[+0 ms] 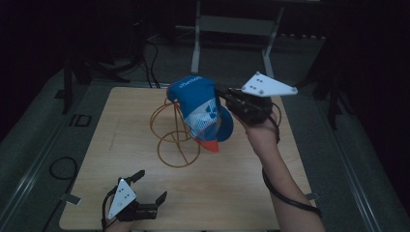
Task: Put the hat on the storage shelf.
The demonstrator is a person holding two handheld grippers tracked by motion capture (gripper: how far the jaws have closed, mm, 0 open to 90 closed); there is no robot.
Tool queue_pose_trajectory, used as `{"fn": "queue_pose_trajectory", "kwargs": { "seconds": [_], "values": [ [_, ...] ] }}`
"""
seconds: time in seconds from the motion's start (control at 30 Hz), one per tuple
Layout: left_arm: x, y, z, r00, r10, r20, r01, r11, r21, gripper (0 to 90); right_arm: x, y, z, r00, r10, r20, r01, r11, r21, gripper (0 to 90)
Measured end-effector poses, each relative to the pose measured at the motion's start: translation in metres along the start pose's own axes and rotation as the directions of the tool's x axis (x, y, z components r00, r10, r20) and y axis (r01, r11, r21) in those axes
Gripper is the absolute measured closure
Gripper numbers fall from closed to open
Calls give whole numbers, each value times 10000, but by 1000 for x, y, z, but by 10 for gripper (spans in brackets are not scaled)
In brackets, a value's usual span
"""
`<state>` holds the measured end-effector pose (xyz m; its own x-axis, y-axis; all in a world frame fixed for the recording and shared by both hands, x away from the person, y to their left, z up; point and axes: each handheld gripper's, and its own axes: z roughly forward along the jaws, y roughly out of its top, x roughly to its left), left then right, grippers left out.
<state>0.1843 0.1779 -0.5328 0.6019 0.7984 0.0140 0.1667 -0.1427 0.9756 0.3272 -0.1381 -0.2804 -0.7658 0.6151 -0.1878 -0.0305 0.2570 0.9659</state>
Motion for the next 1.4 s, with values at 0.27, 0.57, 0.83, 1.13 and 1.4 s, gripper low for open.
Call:
{"fn": "queue_pose_trajectory", "kwargs": {
  "seconds": [0.27,0.57,0.83,1.13,1.4],
  "values": [
    [3,-3,-3,9998,39,-174,-42,9999,-154,25,15,13,39,9991,-154,-389,163,9996,238,900],
    [7,-6,-7,9996,-127,-253,121,9996,-236,26,27,-2,82,9969,-104,-776,187,9940,1075,900],
    [6,-6,-6,9998,-117,-145,114,9997,-209,26,20,-24,95,9960,263,-852,-112,9849,1730,900],
    [5,-8,-4,10000,-74,-21,74,10000,-43,26,17,-42,99,9931,556,-1032,-337,9786,2029,900],
    [6,-9,-4,10000,-94,-27,94,10000,-27,26,13,-60,97,9882,1002,-1157,-728,9726,2207,900]
  ]
}}
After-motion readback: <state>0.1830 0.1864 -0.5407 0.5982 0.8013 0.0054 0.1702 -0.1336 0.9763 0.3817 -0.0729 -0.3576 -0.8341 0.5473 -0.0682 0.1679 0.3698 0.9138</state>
